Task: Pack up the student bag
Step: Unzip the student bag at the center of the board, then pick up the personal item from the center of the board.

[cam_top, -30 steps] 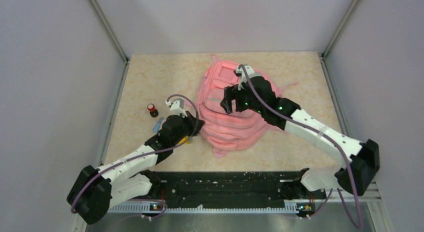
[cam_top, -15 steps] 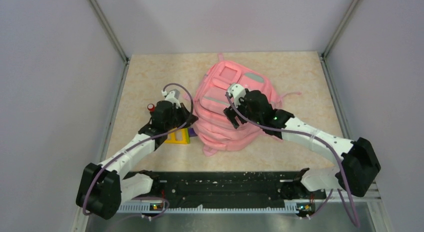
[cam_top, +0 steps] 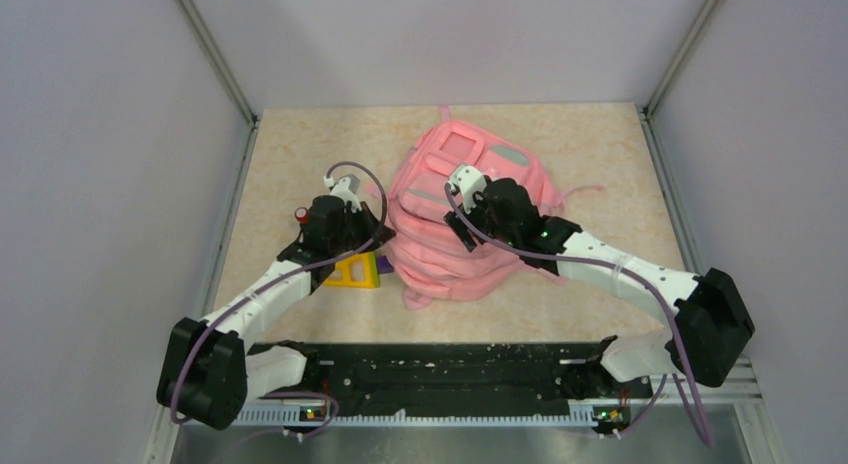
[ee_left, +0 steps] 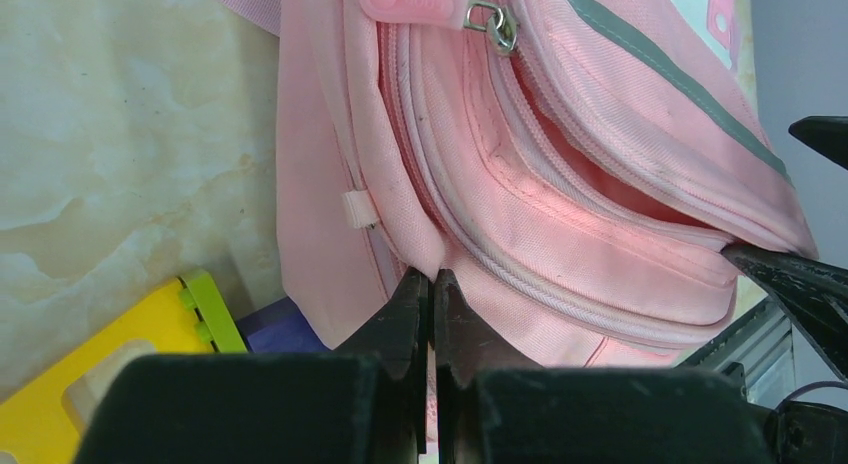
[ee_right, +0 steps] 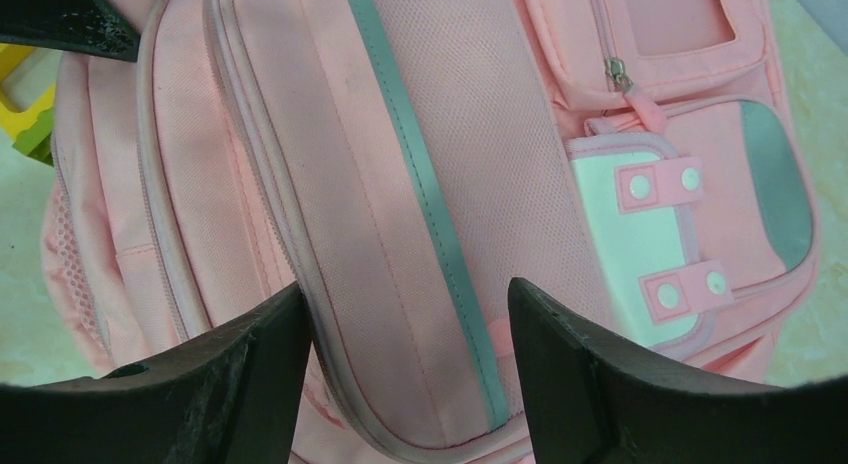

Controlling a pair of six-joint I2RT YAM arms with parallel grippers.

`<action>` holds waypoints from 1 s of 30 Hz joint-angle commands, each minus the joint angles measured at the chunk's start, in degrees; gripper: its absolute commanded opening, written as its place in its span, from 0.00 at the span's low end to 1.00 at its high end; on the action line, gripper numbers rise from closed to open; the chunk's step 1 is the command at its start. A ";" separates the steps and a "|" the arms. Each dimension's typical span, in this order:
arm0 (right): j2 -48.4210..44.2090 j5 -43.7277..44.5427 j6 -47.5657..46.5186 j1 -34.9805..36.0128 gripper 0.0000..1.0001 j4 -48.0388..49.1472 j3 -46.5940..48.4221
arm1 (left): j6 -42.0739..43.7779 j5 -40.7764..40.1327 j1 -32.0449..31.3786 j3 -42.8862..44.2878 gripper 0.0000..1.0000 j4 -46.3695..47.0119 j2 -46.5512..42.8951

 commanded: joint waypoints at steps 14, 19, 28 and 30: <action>-3.85 12.06 2.46 0.00 0.00 7.42 1.45 | 6.08 -17.09 1.67 5.74 0.37 -8.63 -5.32; -4.80 10.83 3.72 0.01 0.00 7.57 0.06 | 5.99 -26.34 5.88 3.27 0.77 -12.73 -10.18; -6.05 6.68 5.06 -0.02 0.00 8.24 -1.75 | 5.17 -24.91 19.03 5.41 0.84 -9.25 -2.80; -6.40 6.00 5.33 -0.02 0.00 8.26 -2.09 | 5.12 -23.33 21.88 6.98 0.85 -7.90 0.70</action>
